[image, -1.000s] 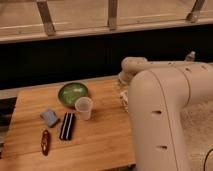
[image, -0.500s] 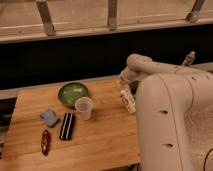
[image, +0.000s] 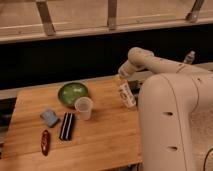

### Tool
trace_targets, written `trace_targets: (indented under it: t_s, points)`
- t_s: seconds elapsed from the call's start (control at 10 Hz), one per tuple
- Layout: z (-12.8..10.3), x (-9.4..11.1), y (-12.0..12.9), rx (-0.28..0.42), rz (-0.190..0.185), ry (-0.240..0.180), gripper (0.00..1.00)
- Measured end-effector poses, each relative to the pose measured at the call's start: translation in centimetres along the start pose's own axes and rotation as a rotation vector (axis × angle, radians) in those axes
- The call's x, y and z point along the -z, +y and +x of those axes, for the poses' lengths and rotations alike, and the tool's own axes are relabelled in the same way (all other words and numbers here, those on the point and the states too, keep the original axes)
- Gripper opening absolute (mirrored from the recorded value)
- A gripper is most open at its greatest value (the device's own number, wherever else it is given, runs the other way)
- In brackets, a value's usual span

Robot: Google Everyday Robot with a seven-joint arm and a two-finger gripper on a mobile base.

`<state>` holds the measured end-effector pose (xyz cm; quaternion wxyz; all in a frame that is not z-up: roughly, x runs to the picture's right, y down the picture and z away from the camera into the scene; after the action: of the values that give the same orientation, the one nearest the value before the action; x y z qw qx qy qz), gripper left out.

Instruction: Stand the bottle upright

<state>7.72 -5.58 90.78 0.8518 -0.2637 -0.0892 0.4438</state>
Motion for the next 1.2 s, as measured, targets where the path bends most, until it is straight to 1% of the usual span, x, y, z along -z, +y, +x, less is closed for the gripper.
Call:
trace_targets:
  t_s: [0.2, 0.3, 0.5, 0.7, 0.9, 1.0, 1.2]
  points:
    - [-0.9, 0.2, 0.4, 0.036, -0.001, -0.019, 0.0]
    - [-1.5, 0.2, 0.7, 0.074, -0.005, -0.043, 0.0]
    - [-2.7, -0.6, 1.3, 0.17, -0.014, -0.091, 0.0]
    - [-3.7, -1.1, 1.2, 0.232, -0.021, -0.136, 0.0]
    - [-4.8, -1.6, 1.5, 0.255, -0.043, -0.171, 0.0]
    - [-5.1, -1.5, 1.4, 0.261, -0.05, -0.188, 0.0]
    - [-6.7, -1.7, 2.1, 0.288, -0.071, -0.224, 0.0]
